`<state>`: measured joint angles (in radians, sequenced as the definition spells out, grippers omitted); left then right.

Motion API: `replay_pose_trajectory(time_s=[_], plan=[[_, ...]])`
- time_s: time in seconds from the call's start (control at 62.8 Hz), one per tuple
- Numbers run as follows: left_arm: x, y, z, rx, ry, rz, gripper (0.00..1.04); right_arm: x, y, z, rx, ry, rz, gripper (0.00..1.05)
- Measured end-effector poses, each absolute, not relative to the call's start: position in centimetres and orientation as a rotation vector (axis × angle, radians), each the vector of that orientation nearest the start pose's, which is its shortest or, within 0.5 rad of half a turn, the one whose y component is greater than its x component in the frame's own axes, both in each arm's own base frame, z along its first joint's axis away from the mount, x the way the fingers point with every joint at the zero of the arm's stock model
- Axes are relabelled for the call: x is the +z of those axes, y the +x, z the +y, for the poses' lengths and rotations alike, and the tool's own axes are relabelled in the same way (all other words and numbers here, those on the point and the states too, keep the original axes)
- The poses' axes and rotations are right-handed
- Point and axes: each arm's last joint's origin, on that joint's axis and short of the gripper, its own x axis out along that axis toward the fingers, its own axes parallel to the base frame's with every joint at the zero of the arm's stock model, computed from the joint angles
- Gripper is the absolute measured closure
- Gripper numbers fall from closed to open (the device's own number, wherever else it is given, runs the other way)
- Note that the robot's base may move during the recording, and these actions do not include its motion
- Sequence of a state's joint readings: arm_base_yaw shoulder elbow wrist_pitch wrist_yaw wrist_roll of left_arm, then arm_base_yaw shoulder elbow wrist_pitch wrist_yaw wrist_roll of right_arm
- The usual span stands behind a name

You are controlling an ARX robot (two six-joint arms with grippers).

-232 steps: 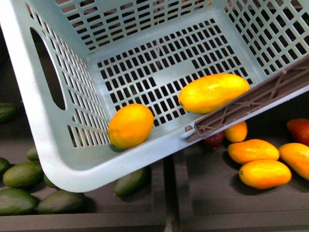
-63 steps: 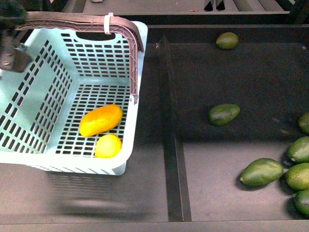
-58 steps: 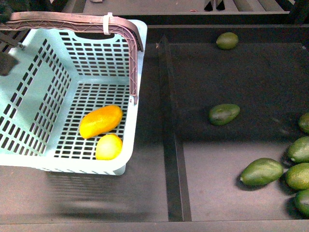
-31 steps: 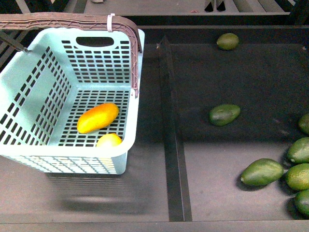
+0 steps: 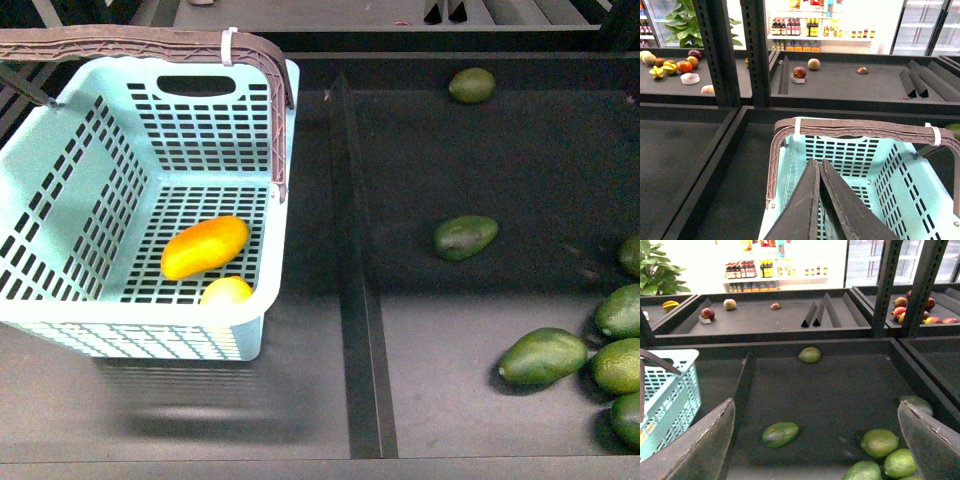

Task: Pick lemon and mango into basket

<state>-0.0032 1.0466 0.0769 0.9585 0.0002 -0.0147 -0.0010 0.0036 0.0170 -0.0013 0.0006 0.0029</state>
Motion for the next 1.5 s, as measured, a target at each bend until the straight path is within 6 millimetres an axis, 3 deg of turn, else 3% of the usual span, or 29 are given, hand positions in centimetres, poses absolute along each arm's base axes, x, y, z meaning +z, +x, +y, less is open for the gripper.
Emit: replay_pose_trajectory(time_s=[0.668, 1.496], plan=[[17.0, 12.7, 0.0, -0.003, -0.011, -0.010, 1.01, 16.9, 9.7, 0.0, -0.002, 0.003, -0.012, 0.09], [16.8, 9.7, 0.0, -0.003, -0.011, -0.011, 1.01, 16.9, 9.7, 0.0, -0.001, 0.003, -0.012, 0.09]])
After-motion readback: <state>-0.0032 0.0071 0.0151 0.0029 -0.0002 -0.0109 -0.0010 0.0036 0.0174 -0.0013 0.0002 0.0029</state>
